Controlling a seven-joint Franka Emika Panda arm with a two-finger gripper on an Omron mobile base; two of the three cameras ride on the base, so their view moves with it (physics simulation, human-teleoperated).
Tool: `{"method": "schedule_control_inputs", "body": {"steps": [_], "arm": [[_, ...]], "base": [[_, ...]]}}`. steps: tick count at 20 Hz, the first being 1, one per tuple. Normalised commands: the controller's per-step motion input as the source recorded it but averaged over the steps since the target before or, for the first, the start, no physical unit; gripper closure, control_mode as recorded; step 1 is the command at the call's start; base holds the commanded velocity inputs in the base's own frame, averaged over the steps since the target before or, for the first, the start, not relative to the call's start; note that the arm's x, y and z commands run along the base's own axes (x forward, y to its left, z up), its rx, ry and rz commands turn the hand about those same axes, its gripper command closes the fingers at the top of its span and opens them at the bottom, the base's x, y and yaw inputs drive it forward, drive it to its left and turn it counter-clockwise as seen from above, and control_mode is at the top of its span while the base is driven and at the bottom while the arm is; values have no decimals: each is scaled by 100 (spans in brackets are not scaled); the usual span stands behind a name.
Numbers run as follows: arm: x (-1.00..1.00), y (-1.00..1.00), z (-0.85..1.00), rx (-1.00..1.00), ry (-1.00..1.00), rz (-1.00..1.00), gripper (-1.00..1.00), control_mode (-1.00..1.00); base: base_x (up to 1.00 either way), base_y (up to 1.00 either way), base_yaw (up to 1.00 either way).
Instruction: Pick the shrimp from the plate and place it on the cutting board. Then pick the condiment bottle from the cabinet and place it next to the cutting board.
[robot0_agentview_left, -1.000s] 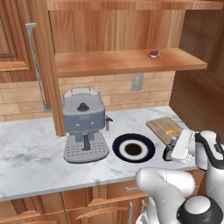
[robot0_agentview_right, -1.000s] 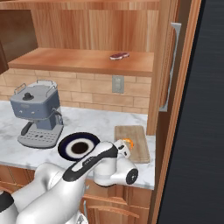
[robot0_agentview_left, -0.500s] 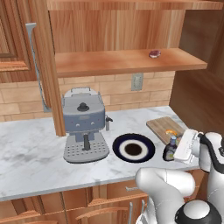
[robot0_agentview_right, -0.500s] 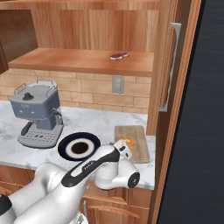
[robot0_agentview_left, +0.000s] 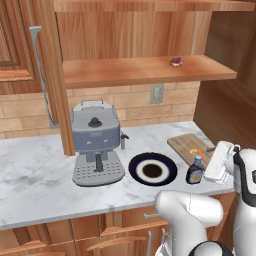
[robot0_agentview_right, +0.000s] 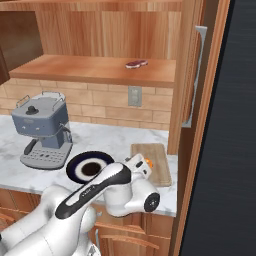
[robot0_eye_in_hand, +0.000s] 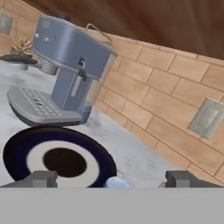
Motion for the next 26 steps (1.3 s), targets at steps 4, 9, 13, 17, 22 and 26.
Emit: {"method": "schedule_control_inputs", "body": {"steps": [4, 9, 13, 17, 22, 26], "arm": [[-14, 0, 57, -22, 0, -7, -100, -100], [-16, 12, 57, -23, 0, -6, -100, -100], [-30, 31, 67, -26, -9, 0, -100, -100], [-40, 35, 62, -36, -17, 4, -100, -100], [-43, 30, 67, -42, -24, 14, -100, -100], [-52, 20, 69, -48, -27, 17, -100, -100]], "base": [[0, 0, 0], [0, 0, 0], [0, 0, 0], [0, 0, 0], [0, 0, 0], [0, 0, 0]]}}
